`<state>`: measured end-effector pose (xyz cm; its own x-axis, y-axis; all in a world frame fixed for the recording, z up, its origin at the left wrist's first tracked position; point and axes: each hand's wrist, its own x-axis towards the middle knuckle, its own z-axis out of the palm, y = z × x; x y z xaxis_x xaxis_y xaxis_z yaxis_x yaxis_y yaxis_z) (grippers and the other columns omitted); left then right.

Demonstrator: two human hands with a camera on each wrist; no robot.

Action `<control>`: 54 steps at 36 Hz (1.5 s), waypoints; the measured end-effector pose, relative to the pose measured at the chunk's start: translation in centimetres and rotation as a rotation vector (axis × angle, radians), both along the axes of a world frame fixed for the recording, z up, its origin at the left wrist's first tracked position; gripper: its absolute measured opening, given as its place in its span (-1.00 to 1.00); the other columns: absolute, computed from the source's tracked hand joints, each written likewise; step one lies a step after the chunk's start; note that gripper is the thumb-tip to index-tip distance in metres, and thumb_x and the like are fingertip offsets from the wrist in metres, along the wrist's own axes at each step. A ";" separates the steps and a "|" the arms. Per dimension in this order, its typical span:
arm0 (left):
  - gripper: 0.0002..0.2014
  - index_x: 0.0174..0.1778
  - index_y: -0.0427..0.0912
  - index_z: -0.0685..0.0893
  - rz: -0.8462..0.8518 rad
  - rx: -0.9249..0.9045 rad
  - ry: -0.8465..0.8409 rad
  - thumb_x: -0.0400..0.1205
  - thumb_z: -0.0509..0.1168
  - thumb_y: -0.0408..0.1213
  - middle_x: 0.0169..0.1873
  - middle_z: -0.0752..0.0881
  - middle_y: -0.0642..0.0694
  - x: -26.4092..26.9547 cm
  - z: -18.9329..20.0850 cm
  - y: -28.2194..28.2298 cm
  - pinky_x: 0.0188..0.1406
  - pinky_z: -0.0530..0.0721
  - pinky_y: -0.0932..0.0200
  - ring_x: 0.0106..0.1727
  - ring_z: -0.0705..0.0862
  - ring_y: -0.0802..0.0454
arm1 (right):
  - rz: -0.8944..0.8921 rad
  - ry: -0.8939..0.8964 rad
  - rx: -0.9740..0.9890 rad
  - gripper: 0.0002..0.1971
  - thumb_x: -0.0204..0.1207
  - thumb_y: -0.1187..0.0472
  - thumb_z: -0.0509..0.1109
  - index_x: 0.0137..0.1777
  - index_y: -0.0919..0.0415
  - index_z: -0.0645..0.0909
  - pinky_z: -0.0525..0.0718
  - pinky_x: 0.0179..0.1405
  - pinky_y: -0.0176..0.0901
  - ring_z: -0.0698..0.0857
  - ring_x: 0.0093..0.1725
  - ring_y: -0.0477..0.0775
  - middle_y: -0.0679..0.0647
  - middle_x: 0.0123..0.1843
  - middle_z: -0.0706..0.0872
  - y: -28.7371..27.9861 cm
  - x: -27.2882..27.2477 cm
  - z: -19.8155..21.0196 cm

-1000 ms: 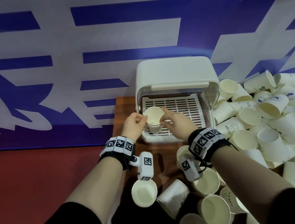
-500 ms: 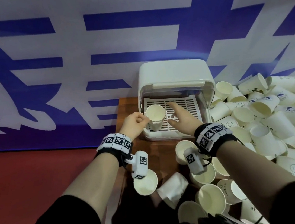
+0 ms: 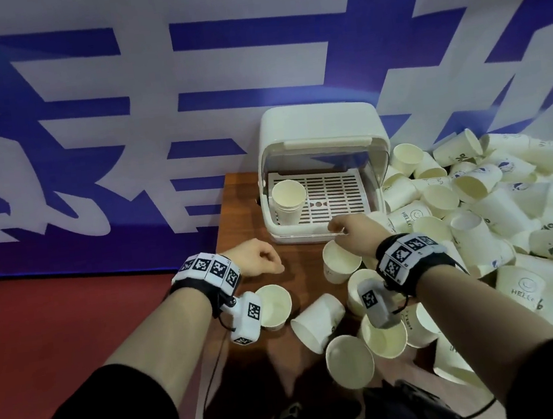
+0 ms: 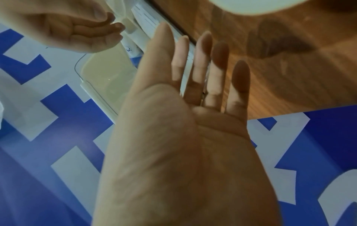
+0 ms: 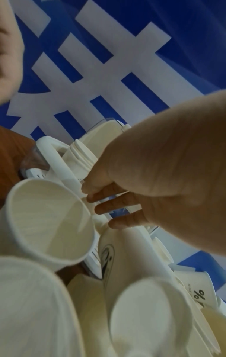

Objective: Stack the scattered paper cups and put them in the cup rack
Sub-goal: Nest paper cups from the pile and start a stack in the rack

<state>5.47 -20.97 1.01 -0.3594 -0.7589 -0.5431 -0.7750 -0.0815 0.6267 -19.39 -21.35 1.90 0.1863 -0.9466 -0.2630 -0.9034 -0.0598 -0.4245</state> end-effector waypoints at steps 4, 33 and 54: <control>-0.78 -0.04 0.02 0.76 0.009 0.054 0.015 0.47 0.51 -0.01 -0.12 0.74 0.10 0.3 -0.3 1.1 0.08 0.61 0.21 -0.05 0.67 0.15 | -0.028 0.039 0.008 -0.63 0.57 0.31 0.23 0.37 0.16 0.56 0.49 0.29 -0.12 0.59 0.31 0.13 0.13 0.33 0.65 0.9 -0.5 -0.3; -0.86 0.05 -0.17 0.76 0.036 -0.045 0.036 0.61 0.37 -0.29 -0.03 0.68 0.03 -0.2 -2.1 2.9 0.02 0.50 0.28 0.01 0.61 0.12 | -0.061 -0.033 -0.073 -0.65 0.52 0.48 0.12 0.14 0.24 0.66 0.60 0.05 -0.08 0.65 0.10 0.20 0.21 0.10 0.73 1.9 -0.3 -1.7; -0.84 0.06 -0.21 0.73 0.497 -0.379 0.298 0.60 0.34 -0.36 -0.05 0.72 -0.09 -1.6 3.7 -2.7 0.01 0.59 0.15 0.00 0.65 0.03 | -0.244 -0.370 -0.385 -0.73 0.49 0.43 0.23 0.04 0.22 0.71 0.52 0.01 -0.22 0.62 -0.05 0.00 0.09 0.00 0.76 -1.5 -0.6 3.7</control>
